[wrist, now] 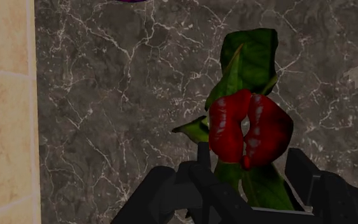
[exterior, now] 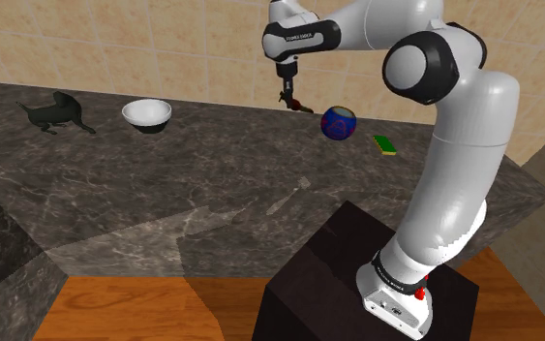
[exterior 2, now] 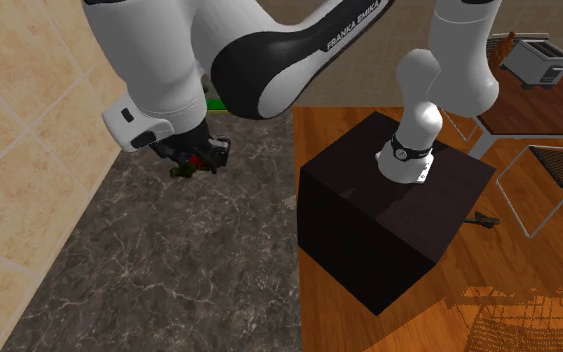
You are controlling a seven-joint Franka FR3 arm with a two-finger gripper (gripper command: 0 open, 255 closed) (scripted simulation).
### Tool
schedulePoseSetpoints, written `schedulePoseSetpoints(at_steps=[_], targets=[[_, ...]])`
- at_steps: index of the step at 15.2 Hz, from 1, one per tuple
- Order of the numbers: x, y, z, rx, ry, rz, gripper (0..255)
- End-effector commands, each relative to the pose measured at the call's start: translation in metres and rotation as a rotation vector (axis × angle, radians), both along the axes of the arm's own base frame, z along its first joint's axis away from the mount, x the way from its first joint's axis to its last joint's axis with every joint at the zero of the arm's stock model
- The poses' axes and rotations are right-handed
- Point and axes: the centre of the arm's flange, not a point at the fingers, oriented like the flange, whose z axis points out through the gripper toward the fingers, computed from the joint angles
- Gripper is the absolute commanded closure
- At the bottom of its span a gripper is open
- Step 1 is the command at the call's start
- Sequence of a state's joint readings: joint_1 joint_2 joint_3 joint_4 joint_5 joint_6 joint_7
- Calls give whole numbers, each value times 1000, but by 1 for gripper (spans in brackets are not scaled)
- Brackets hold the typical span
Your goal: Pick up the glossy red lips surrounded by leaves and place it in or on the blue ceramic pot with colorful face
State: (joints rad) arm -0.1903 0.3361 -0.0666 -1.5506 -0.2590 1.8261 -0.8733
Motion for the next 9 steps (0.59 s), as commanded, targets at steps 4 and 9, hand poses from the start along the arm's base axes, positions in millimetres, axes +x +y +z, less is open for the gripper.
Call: schedulePoseSetpoints(at_steps=[4, 9], targets=[[-16, -60, 3, 0, 0, 1, 255], [-34, -124, 4, 0, 0, 1, 255]])
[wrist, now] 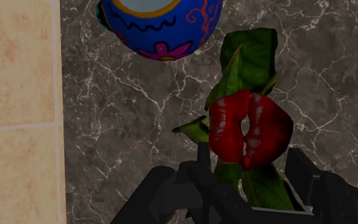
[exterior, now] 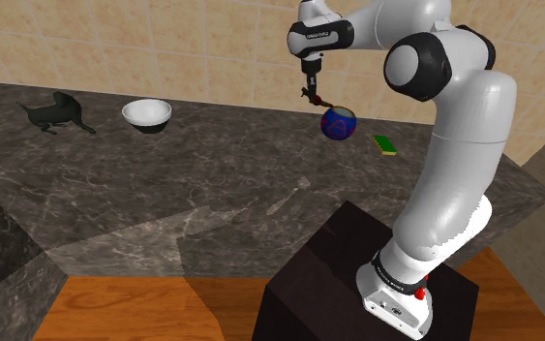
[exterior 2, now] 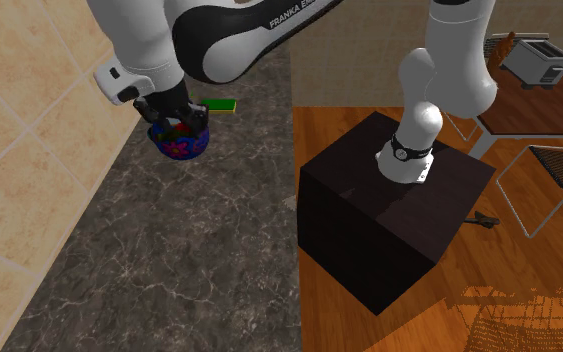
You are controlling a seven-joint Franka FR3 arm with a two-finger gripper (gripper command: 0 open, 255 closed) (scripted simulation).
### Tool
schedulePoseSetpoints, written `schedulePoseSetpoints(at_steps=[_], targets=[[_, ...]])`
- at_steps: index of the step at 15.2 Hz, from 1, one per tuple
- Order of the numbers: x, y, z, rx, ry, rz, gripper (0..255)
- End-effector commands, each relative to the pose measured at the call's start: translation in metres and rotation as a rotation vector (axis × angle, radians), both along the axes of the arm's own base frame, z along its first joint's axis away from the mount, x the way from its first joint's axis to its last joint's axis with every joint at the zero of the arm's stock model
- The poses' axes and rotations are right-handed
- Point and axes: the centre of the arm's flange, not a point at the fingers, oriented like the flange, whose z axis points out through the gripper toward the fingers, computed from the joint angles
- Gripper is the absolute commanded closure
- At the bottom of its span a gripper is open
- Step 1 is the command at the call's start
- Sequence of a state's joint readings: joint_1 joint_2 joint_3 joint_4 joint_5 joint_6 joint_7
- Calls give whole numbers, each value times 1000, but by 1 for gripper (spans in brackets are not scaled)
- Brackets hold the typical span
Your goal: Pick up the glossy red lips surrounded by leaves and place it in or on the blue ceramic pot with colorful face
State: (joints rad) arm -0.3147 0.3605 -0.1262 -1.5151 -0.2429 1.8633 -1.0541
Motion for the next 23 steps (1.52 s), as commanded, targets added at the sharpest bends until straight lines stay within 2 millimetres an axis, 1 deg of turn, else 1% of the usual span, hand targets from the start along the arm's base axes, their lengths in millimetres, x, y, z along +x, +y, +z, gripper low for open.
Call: schedulePoseSetpoints(at_steps=[1, 13, 14, 23], targets=[[-8, -27, -1, 0, 0, 2, 255], [-51, -179, 2, 0, 0, 2, 255], [-53, -187, 2, 0, 0, 2, 255], [-53, -187, -46, 0, 0, 2, 255]])
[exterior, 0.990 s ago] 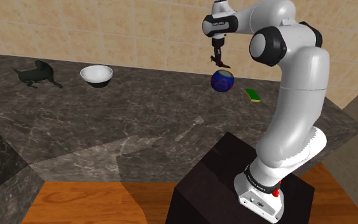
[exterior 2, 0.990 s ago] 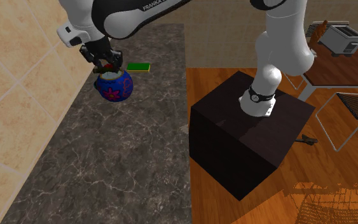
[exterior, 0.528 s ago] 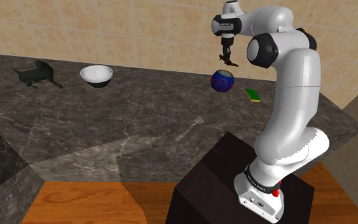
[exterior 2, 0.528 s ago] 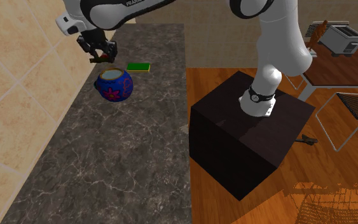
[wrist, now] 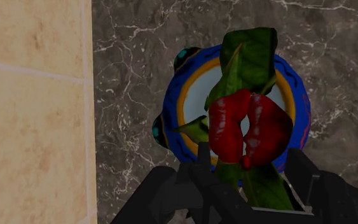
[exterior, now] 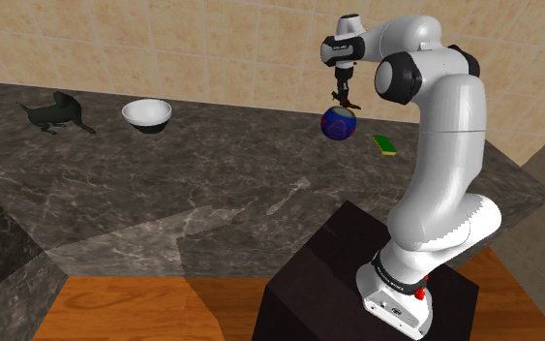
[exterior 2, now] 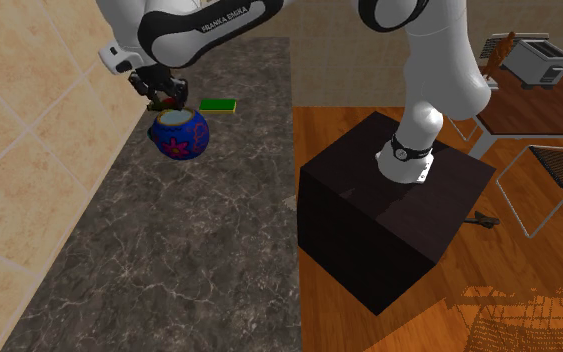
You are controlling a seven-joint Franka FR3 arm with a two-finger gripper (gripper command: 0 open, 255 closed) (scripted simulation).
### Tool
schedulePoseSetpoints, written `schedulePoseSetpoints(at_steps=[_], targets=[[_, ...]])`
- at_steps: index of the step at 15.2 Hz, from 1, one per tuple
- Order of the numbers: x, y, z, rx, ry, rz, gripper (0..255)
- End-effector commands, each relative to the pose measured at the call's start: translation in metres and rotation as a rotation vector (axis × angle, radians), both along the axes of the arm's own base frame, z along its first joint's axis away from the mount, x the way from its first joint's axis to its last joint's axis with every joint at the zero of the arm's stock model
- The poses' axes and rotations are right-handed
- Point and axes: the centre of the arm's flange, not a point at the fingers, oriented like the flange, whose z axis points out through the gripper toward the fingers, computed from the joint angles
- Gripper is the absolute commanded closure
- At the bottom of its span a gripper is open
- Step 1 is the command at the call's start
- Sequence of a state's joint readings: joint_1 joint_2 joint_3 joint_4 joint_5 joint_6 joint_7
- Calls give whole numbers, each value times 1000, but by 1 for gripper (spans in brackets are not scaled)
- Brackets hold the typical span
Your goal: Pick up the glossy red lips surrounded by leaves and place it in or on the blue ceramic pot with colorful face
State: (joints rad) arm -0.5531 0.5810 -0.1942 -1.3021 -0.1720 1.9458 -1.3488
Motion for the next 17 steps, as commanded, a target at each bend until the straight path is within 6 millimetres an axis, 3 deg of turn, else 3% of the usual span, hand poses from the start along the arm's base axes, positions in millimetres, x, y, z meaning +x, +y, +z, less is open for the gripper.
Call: schedulePoseSetpoints(at_steps=[1, 5, 13, 14, 17], targets=[[0, 1, -11, 0, 0, 0, 255], [0, 1, -35, 0, 0, 0, 255], [0, 1, -35, 0, 0, 0, 255], [0, 1, -35, 0, 0, 0, 0], [0, 1, -35, 0, 0, 0, 0]])
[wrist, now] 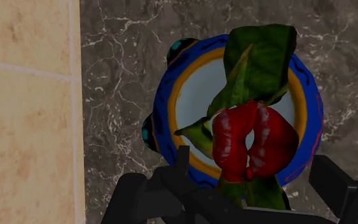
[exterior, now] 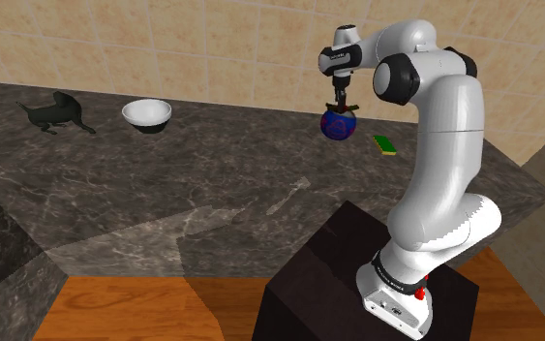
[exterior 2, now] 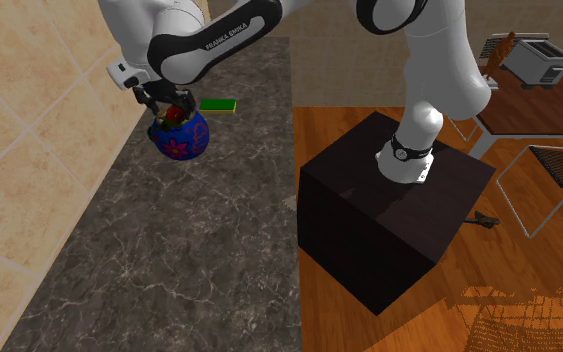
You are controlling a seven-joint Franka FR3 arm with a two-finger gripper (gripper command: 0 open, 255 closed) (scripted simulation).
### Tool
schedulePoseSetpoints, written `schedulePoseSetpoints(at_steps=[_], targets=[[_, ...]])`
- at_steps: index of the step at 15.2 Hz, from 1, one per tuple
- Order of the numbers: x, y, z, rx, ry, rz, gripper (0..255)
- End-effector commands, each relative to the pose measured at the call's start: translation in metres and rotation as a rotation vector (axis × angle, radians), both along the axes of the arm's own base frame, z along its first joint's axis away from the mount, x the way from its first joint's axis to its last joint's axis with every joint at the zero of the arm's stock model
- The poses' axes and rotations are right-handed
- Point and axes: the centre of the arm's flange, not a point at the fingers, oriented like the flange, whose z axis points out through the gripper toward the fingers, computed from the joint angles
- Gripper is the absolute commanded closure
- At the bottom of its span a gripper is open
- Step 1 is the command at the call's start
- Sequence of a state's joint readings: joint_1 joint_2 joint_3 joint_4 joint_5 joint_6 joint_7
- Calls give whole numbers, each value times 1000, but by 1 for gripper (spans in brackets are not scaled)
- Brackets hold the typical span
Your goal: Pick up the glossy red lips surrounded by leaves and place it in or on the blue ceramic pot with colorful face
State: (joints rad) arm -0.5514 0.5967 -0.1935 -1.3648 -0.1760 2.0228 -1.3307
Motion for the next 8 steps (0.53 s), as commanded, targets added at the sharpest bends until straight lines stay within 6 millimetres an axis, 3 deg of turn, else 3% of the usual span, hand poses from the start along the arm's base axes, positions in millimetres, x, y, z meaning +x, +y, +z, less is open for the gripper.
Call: schedulePoseSetpoints(at_steps=[1, 2, 6, 8], targets=[[0, 0, 0, 0, 0, 0, 0], [0, 0, 0, 0, 0, 0, 0], [6, 12, 48, 0, 0, 0, 0], [6, 12, 48, 0, 0, 0, 0]])
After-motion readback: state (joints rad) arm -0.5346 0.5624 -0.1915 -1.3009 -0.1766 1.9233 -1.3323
